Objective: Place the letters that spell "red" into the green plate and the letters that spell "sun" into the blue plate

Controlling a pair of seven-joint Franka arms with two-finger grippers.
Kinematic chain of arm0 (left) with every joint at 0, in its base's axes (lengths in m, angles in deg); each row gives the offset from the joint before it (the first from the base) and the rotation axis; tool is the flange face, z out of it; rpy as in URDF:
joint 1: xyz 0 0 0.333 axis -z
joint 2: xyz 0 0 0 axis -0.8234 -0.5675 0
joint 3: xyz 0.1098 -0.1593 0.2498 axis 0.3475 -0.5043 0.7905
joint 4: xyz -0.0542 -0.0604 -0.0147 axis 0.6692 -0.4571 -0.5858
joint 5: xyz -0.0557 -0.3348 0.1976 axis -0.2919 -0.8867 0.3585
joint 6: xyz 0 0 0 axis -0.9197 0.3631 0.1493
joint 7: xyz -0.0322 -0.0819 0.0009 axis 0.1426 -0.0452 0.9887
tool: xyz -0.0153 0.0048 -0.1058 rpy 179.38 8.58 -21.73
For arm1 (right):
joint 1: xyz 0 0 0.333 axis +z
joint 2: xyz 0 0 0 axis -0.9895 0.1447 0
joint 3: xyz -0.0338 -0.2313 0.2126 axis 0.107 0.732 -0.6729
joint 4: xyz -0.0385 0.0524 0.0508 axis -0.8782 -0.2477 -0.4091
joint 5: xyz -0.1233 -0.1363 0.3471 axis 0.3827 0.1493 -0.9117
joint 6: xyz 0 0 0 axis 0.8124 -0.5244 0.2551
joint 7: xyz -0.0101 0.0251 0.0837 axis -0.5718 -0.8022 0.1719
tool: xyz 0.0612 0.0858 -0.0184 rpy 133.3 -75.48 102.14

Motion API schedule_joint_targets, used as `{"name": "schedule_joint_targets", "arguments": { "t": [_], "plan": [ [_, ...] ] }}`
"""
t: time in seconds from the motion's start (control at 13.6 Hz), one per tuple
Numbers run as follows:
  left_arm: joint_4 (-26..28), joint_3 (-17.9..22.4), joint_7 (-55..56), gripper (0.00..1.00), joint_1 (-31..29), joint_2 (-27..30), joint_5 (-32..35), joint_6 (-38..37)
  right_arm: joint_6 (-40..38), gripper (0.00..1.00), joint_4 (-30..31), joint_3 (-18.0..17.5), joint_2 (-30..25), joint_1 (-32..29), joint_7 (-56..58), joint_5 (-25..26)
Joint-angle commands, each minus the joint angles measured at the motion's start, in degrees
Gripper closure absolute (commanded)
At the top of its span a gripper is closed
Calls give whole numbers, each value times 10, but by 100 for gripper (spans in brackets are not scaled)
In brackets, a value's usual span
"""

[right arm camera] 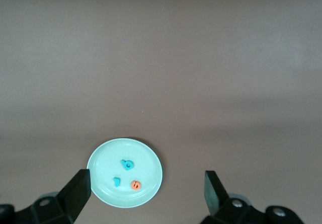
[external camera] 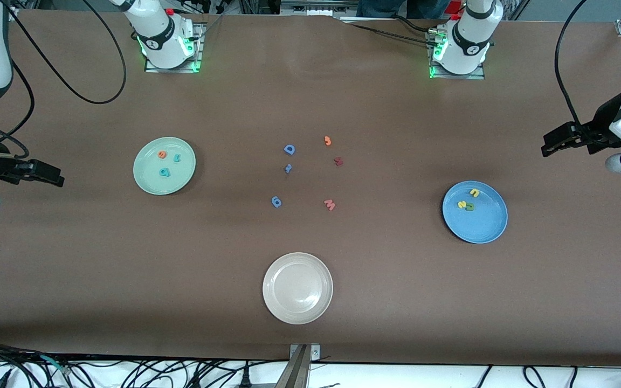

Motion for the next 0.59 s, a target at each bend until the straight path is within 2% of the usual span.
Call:
{"name": "schedule_joint_targets", "arguments": {
  "t": [0.0, 0.15, 0.22, 0.52],
  "plan": [
    [-4, -4, 5, 0, 4, 1, 11, -7, 8, 0, 0, -4, -9, -6, 1, 10],
    [-4, -4, 5, 0, 4, 0, 11, -7, 7, 0, -14, 2, -13, -5, 1, 10],
    [-4, -4, 5, 0, 4, 1, 11, -7, 0, 0, -46, 1, -13, -6, 3, 11],
    [-4, -4, 6, 0, 4, 1, 11, -7, -6, 0, -53, 2, -12, -6, 3, 11]
  ]
}}
